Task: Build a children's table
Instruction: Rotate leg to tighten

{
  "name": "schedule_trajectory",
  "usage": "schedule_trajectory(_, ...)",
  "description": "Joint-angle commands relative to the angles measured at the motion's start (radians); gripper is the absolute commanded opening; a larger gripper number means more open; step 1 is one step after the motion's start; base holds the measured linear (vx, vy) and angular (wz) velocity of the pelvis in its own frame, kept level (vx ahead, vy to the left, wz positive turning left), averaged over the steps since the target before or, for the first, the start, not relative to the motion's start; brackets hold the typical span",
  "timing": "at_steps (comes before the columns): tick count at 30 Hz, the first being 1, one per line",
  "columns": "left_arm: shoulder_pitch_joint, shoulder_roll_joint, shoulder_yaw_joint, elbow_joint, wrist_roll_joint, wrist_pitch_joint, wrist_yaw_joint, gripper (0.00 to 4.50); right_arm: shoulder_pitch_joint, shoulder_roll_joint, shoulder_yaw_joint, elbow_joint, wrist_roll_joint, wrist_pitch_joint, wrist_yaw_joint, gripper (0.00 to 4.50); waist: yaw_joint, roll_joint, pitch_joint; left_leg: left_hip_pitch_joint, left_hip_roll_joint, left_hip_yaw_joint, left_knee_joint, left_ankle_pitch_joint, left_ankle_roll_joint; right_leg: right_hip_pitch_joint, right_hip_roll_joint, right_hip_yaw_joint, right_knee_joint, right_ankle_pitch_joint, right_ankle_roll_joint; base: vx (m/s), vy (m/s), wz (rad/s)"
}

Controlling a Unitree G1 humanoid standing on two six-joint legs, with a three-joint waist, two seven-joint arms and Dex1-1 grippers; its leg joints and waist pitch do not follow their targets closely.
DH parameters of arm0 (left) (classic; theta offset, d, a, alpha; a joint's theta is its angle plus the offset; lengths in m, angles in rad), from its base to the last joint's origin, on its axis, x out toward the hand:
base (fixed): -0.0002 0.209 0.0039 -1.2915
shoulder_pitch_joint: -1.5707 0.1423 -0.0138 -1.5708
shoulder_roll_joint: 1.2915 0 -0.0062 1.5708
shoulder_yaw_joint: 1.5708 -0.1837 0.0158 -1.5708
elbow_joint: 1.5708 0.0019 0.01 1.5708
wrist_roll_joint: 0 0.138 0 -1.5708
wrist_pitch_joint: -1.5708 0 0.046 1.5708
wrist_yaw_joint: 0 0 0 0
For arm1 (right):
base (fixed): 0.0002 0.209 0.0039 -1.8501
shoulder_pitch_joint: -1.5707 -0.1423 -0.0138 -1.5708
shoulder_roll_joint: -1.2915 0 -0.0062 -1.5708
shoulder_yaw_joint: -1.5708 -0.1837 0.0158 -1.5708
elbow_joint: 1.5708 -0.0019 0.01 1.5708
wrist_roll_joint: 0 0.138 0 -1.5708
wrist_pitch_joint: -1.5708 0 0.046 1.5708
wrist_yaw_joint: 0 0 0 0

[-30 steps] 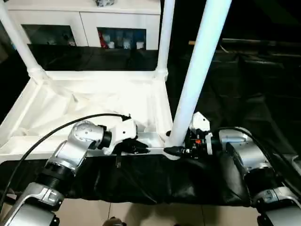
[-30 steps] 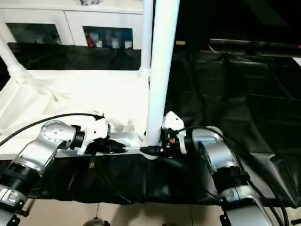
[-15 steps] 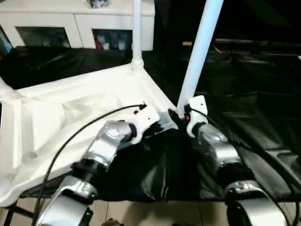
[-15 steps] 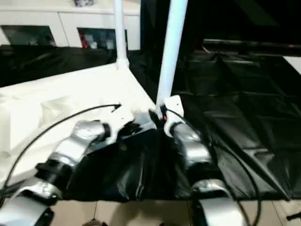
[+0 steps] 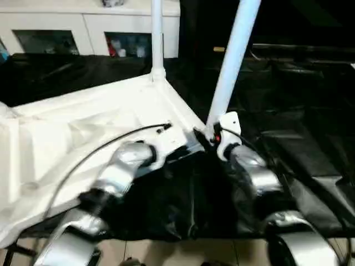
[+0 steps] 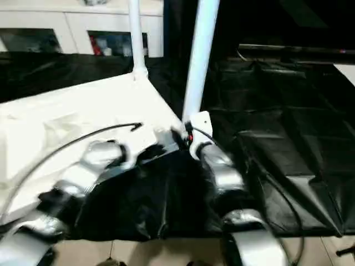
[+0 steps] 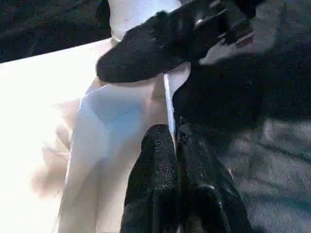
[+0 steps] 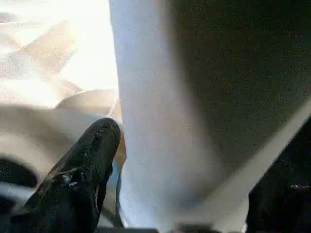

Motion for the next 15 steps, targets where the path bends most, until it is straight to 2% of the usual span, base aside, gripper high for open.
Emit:
schedule_trajectory(1, 0.012, -0.009, -0.048, -0.016, -0.002, -0.032, -0.061, 0.0, 0.01, 0.02, 0.078, -0.029, 0.004, 0.007, 0.108, 3.6, 0.0, 0.0, -0.065, -0.002, 0.021, 0.004, -0.054, -0.121, 0.085, 0.059, -0.053, 0.051, -0.05, -0.068, -0.236, 0.0, 0.0, 0.0)
schedule_trajectory(4, 0.016, 0.014, -0.042, -0.02, -0.018, -0.046, -0.101, 0.0, 0.034, -0.015, 0.117, -0.067, 0.017, -0.002, 0.227, 3.6, 0.001, 0.0, -0.063, -0.001, 0.023, 0.004, -0.056, -0.141, 0.081, 0.058, -0.055, 0.052, -0.053, -0.098, -0.243, 0.0, 0.0, 0.0)
schedule_trajectory(6, 0.018, 0.053, -0.033, -0.023, -0.039, -0.065, -0.165, 0.0, 0.064, -0.068, 0.165, -0.136, 0.055, 0.008, 0.403, 3.6, 0.006, -0.002, -0.062, 0.001, 0.023, 0.005, -0.055, -0.158, 0.081, 0.06, -0.053, 0.051, -0.055, -0.12, -0.236, 0.0, 0.0, 0.0)
schedule_trajectory(8, 0.021, 0.073, -0.033, -0.029, -0.052, -0.068, -0.202, 0.0, 0.073, -0.091, 0.185, -0.16, 0.066, 0.014, 0.483, 3.6, 0.012, -0.001, -0.061, -0.001, 0.026, 0.005, -0.055, -0.159, 0.091, 0.059, -0.052, 0.05, -0.053, -0.118, -0.236, 0.0, 0.0, 0.0)
schedule_trajectory(10, 0.023, 0.086, -0.034, -0.033, -0.061, -0.071, -0.225, 0.0, 0.077, -0.104, 0.197, -0.172, 0.071, 0.018, 0.529, 3.6, 0.013, 0.0, -0.06, 0.0, 0.027, 0.006, -0.055, -0.167, 0.086, 0.057, -0.053, 0.05, -0.054, -0.135, -0.239, 0.0, 0.0, 0.0)
schedule_trajectory(11, 0.029, 0.114, -0.036, -0.043, -0.077, -0.079, -0.266, 0.0, 0.074, -0.125, 0.22, -0.177, 0.069, 0.016, 0.613, 3.6, 0.015, 0.0, -0.059, 0.0, 0.027, 0.005, -0.056, -0.175, 0.082, 0.057, -0.055, 0.051, -0.055, -0.146, -0.241, 0.0, 0.0, 0.0)
schedule_trajectory(14, 0.031, 0.121, -0.037, -0.044, -0.08, -0.082, -0.275, 0.0, 0.073, -0.129, 0.225, -0.178, 0.069, 0.018, 0.634, 3.6, 0.014, 0.001, -0.056, 0.001, 0.028, 0.005, -0.059, -0.195, 0.074, 0.053, -0.054, 0.051, -0.059, -0.19, -0.234, 0.0, 0.0, 0.0)
schedule_trajectory(15, 0.035, 0.141, -0.038, -0.046, -0.082, -0.092, -0.297, 0.0, 0.065, -0.145, 0.246, -0.179, 0.066, 0.024, 0.697, 3.46, 0.016, 0.003, -0.057, 0.003, 0.028, 0.003, -0.059, -0.202, 0.067, 0.054, -0.056, 0.051, -0.059, -0.201, -0.233, 0.0, 0.0, 0.0)
